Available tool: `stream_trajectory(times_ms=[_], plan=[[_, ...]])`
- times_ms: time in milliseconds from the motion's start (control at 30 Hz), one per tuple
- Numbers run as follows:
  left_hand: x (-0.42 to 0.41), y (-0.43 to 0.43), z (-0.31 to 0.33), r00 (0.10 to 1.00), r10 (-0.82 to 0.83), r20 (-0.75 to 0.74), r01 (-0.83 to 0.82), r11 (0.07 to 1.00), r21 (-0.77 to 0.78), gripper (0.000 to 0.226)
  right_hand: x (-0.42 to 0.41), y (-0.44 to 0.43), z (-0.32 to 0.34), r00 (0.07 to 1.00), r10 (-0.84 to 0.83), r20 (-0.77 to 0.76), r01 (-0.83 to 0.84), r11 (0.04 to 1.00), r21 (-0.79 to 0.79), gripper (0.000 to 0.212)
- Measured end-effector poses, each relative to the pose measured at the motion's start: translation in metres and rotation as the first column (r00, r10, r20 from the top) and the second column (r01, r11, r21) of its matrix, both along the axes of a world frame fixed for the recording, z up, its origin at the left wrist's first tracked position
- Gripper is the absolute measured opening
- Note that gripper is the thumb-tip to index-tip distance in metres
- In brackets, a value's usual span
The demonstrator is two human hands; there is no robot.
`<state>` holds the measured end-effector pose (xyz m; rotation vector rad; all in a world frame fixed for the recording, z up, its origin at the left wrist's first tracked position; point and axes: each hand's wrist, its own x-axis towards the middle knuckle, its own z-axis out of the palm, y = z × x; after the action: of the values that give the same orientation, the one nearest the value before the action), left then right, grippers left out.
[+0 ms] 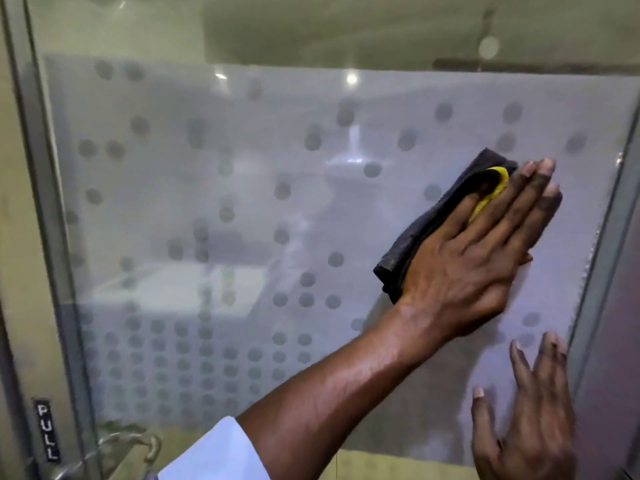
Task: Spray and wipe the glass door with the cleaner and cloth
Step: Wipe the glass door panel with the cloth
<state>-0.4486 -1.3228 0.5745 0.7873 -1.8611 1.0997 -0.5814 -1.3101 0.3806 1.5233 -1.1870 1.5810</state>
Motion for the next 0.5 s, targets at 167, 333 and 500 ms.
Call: stream_trajectory(times_ms=[167,333,500], plan=[[0.067,0.011,0.016,0.988,0.064,-0.138,-0.074,0.995,-0.065,0.06,-0.022,-0.013,0.01,1.0,-0.017,-0.006,0.017,1.0,0.01,0.076],[0.148,0.021,0.04,0.874,0.134,-0.466,-0.216,0.968,-0.127,0.06,-0.029,-0.014,0.011,0.999,-0.014,-0.047,0.016,0.999,0.043,0.079],[0.134,0.02,0.054,0.73,0.186,-0.657,-0.316,0.945,-0.083,0.059,-0.038,-0.004,0.013,0.998,0.038,-0.057,-0.032,0.994,0.103,0.074]])
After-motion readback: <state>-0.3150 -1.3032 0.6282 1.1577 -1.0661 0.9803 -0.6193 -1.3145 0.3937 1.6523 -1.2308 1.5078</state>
